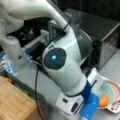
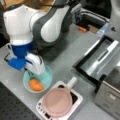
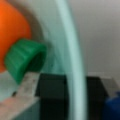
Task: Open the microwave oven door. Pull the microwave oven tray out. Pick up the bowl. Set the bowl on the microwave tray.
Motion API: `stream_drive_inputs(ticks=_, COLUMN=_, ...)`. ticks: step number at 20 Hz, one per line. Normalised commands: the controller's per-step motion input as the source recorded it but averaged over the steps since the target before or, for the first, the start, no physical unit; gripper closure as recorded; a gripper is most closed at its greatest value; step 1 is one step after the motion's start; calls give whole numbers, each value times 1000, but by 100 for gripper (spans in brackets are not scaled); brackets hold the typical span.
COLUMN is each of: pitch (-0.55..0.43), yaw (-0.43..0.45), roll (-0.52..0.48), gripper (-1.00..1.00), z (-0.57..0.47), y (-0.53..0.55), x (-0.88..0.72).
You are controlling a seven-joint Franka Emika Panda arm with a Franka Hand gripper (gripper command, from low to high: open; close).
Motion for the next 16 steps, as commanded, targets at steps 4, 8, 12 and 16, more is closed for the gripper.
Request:
stream_drive_inputs(ticks=4, pitch=-12, yaw=-88, roll=-79, gripper=100, z=146, y=376, x=-518)
stream_drive_inputs(ticks=8, pitch=-4, yaw=-125, roll=-89, gripper=100, z=68, y=412, x=-502)
stream_drive_inputs(ticks=12, pitch=-30, yaw=-89, roll=-53, gripper=100, z=-6, y=379, x=-409)
stream_drive_inputs(ticks=16, pitch=-50, yaw=-75, roll=15, gripper=100, z=-49, y=289, x=-337)
